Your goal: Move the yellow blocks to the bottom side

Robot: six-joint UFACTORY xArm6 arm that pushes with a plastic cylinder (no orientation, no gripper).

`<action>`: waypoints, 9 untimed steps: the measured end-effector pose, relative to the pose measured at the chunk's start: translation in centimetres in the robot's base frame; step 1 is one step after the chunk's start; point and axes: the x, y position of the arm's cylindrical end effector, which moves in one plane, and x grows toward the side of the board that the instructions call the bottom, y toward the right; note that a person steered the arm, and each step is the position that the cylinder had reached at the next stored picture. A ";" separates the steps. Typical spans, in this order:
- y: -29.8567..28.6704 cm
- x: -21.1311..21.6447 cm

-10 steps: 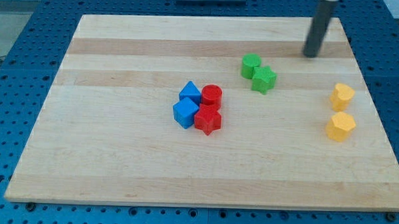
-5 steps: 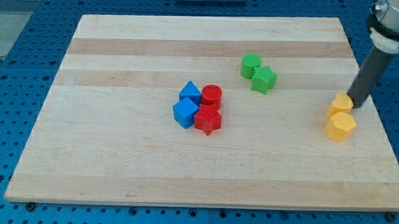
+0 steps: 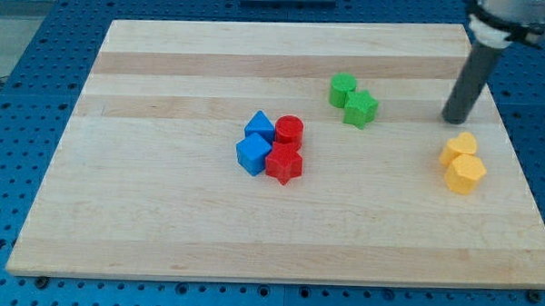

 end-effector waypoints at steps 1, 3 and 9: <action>-1.5 2.1; -1.6 3.7; 1.5 5.8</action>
